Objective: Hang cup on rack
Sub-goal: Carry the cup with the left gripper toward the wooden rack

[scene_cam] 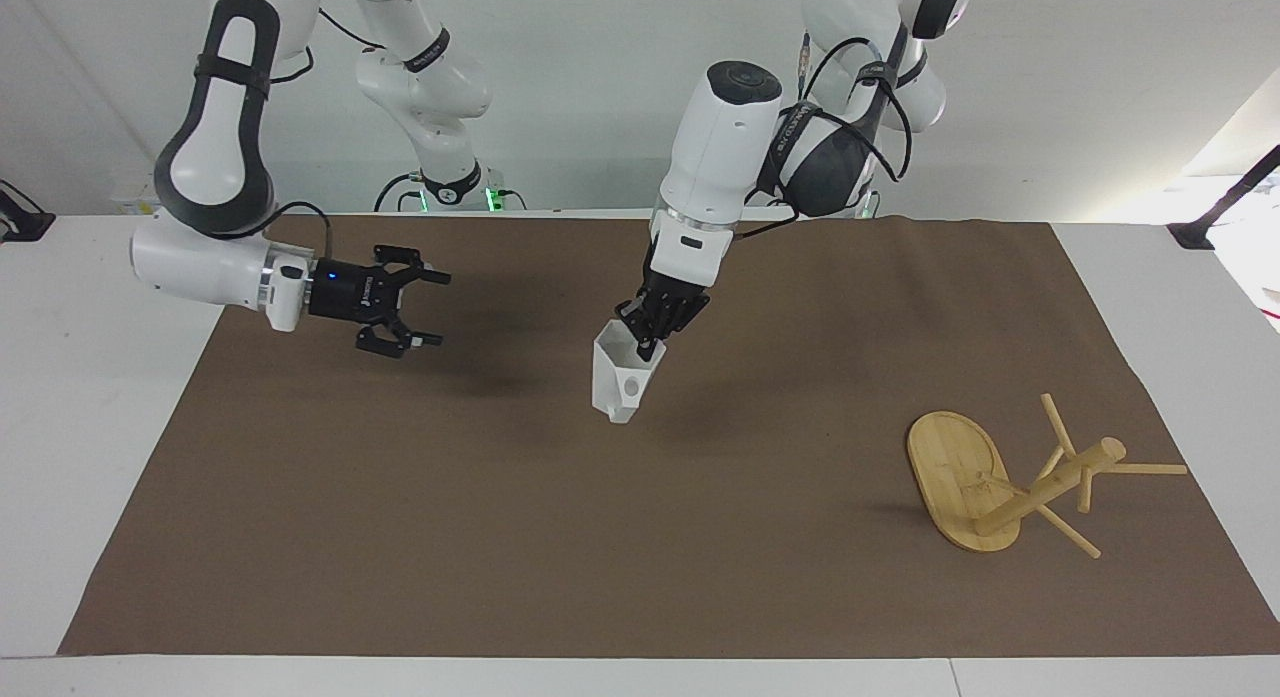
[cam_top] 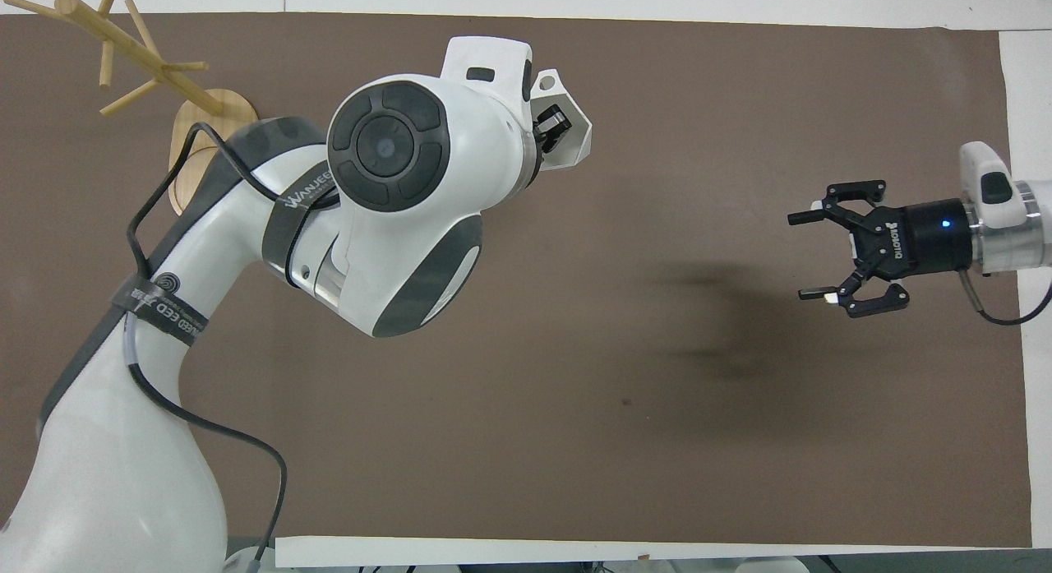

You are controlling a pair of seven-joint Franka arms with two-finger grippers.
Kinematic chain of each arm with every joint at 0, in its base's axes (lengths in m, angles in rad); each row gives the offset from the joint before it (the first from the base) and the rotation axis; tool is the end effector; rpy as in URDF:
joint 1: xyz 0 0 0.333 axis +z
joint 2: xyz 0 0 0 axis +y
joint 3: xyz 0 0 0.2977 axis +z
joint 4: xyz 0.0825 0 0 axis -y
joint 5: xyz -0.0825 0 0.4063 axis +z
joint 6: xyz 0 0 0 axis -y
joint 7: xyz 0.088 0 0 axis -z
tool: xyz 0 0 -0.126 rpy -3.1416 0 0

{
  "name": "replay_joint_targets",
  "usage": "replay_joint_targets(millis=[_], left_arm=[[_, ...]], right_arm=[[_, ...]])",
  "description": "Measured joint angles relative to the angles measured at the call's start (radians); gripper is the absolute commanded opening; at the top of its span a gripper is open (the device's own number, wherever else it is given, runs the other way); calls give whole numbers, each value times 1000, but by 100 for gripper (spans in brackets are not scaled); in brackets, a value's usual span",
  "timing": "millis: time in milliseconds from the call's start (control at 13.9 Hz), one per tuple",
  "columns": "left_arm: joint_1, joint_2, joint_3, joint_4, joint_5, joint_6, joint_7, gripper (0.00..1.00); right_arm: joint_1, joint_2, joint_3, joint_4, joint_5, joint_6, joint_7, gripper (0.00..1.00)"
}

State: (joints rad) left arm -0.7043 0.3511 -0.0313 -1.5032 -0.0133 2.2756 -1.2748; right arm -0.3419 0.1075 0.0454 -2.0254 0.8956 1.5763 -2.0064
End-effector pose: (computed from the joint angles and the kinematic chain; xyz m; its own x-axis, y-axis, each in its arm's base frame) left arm 0.5390 -0.4846 0.4708 0.8379 0.5372 0.0968 0.4621 -0.7925 0.3980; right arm 0.5402 -0.0629 0.3603 0.1835 0.5342 0.8252 0.9793 -0.0267 -0.2005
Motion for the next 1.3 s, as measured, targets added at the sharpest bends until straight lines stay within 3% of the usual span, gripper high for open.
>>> replay_joint_targets(millis=[288, 505, 938, 1298], left_arm=[[22, -38, 32, -258, 9, 455, -52, 0], [33, -93, 77, -483, 10, 744, -52, 0], [81, -138, 158, -625, 12, 924, -2, 0], [174, -147, 160, -692, 13, 1013, 54, 0]], right_arm=[[-10, -16, 7, 175, -368, -1, 96, 99], [19, -27, 18, 265, -544, 0, 294, 99], [142, -56, 23, 382, -782, -3, 860, 99], [151, -97, 22, 492, -810, -207, 1482, 99]])
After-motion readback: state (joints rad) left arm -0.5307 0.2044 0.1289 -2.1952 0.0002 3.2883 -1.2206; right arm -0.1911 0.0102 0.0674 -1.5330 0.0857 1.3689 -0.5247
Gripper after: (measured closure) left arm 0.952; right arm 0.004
